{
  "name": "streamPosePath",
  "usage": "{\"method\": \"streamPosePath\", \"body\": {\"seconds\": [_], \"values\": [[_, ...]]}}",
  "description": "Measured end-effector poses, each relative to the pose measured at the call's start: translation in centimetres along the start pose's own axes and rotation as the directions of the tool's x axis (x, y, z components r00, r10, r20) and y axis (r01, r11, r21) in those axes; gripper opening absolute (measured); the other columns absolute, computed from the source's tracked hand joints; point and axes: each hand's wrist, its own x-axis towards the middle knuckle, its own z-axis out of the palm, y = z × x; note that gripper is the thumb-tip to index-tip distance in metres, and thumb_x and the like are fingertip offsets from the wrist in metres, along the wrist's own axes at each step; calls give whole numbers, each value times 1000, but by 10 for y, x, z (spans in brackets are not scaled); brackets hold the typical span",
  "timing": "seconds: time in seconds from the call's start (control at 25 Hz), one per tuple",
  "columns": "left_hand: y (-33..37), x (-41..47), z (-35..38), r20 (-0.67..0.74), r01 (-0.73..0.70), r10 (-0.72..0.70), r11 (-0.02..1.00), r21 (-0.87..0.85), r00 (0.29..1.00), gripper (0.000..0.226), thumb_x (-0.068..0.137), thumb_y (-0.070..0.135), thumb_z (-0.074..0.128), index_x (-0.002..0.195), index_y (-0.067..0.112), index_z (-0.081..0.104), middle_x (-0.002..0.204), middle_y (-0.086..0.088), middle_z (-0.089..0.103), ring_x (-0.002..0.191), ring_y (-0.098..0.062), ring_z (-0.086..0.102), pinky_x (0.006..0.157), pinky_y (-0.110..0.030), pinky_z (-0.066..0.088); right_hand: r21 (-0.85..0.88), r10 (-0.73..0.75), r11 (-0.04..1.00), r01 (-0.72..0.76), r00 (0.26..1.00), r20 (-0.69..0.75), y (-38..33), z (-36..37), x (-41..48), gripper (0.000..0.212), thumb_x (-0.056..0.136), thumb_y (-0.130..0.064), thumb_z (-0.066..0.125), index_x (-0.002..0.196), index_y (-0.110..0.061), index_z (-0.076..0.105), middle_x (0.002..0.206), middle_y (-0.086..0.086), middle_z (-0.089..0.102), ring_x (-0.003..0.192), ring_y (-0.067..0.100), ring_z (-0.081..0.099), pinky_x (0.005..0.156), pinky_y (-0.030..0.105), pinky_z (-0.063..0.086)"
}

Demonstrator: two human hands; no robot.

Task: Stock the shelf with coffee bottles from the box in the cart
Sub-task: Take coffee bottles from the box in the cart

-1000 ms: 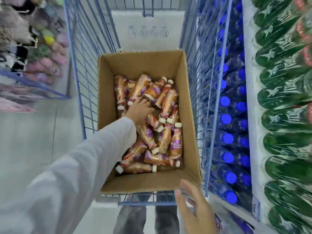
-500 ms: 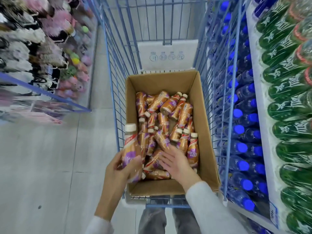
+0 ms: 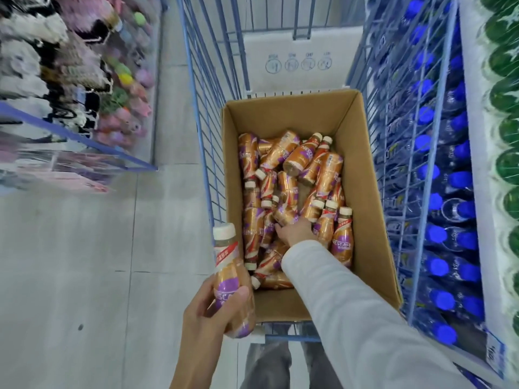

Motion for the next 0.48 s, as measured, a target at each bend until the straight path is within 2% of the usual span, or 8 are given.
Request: {"method": "streamPosePath", "body": {"seconds": [0.08, 0.16, 0.2, 0.28, 0.36, 0.48], "values": [[12, -5, 2, 57, -33, 34, 999, -10, 998, 58, 58, 50, 93, 111, 37, 72, 103, 7, 76, 95, -15, 72, 72, -32, 63, 227, 23, 974, -30, 999, 32, 4, -12, -26, 71, 94, -29, 69, 154, -18, 33, 148, 15, 48, 135, 37, 48, 109, 47, 44], [33, -13, 3, 81, -73, 75, 997, -20, 994, 64, 58, 55, 91, 115, 33, 72, 105, 3, 76, 96, -17, 73, 71, -31, 62, 491, 26, 869, -68, 996, 91, 13, -35, -62, 63, 93, -39, 67, 148, -20, 42, 138, 16, 57, 125, 37, 58, 101, 46, 52], [45, -19, 4, 102, -101, 104, 994, -34, 989, 63, 58, 57, 89, 114, 33, 73, 104, 2, 76, 95, -16, 74, 69, -28, 61, 564, 11, 824, -63, 995, 94, 15, -50, -81, 64, 90, -40, 71, 145, -22, 44, 132, 14, 62, 120, 36, 62, 99, 45, 54], [67, -30, 10, 175, -161, 167, 986, -49, 970, 54, 59, 59, 86, 107, 37, 75, 101, 2, 77, 89, -12, 75, 66, -23, 59, 610, -75, 793, 10, 994, 81, 20, -81, -122, 69, 82, -39, 79, 142, -26, 49, 127, 10, 66, 113, 32, 67, 97, 47, 56], [90, -45, 24, 261, -199, 206, 979, -53, 943, 50, 59, 57, 85, 105, 40, 76, 100, 4, 78, 88, -11, 76, 65, -21, 59, 648, -199, 751, 125, 979, 42, 31, -113, -162, 62, 76, -37, 84, 132, -29, 59, 125, 7, 70, 109, 29, 69, 95, 52, 57], [115, -73, 60, 431, -261, 252, 965, -40, 866, 56, 62, 51, 88, 113, 34, 75, 105, 2, 79, 94, -17, 76, 68, -23, 60, 659, -393, 661, 359, 914, -104, 45, -169, -223, 60, 62, -46, 87, 118, -32, 67, 115, 3, 75, 106, 28, 72, 98, 57, 54]]}}
